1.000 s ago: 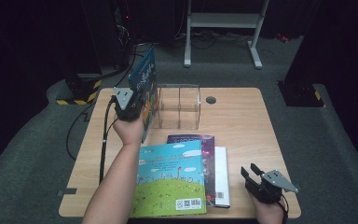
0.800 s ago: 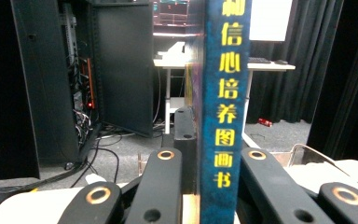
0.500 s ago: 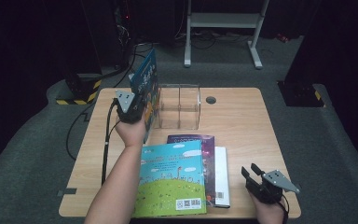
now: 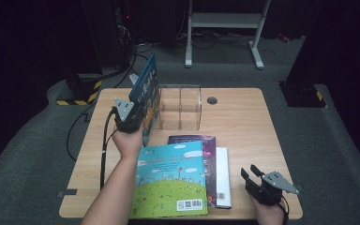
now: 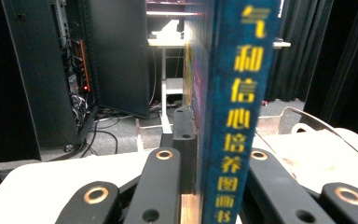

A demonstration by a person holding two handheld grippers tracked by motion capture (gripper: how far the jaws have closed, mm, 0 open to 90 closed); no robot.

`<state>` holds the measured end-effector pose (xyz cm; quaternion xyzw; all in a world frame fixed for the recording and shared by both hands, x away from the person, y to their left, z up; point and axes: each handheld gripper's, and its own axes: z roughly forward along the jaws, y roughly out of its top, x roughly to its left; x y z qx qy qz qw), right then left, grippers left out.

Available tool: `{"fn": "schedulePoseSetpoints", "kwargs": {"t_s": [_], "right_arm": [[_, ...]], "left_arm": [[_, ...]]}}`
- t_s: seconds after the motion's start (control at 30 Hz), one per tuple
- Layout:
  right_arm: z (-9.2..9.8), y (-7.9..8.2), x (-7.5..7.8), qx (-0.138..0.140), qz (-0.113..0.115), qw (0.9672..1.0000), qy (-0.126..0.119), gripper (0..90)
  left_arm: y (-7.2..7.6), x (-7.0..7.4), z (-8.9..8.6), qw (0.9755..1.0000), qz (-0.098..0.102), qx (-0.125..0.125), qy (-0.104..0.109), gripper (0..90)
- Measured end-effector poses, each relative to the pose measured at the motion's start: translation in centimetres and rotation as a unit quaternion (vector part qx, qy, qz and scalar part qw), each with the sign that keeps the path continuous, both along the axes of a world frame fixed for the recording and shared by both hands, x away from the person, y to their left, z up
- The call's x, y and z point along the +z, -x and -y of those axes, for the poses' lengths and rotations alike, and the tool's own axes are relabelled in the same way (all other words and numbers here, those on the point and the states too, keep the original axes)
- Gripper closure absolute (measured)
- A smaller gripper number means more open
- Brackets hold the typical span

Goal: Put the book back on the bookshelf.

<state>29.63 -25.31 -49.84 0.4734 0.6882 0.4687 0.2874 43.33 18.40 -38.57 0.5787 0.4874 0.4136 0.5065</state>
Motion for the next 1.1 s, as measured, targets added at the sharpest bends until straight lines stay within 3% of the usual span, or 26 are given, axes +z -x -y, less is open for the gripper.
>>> {"fn": "schedulePoseSetpoints", "kwargs": {"t_s": [0.3,0.4,0.53,0.67,0.77,0.87,1.0,1.1], "right_arm": [[0.0,-0.2,0.0,0.001,0.0,1.0,-0.001,54.8],[0.0,-0.2,-0.1,0.001,-0.001,1.0,0.0,54.8],[-0.1,-0.1,0.0,0.002,0.001,1.0,0.003,54.6],[-0.1,-0.1,0.0,0.003,0.0,1.0,0.001,54.5],[-0.1,-0.1,0.0,0.004,0.0,1.0,0.002,54.4],[-0.1,-0.1,0.0,0.004,0.0,1.0,0.002,54.4],[0.0,0.0,0.0,0.004,0.0,1.0,0.0,54.4],[-0.1,0.0,0.0,0.005,0.0,1.0,0.001,54.4]], "left_arm": [[0.3,0.3,-0.4,0.9998,-0.018,-0.005,0.009,80.3],[0.3,0.7,-0.5,0.9996,-0.025,-0.013,0.0,79.5],[0.3,1.8,-0.7,0.9995,-0.019,-0.025,0.005,75.7],[-0.2,2.6,-0.7,0.9987,-0.039,-0.034,0.0,74.7],[-0.6,2.8,-0.9,0.9977,-0.054,-0.038,0.016,75.9],[-0.8,2.9,-0.8,0.9977,-0.059,-0.032,0.011,77.7],[-0.8,3.1,-0.4,0.9983,-0.056,-0.007,-0.015,82.3],[-0.8,3.0,-0.5,0.9987,-0.051,0.008,-0.008,82.8]]}}
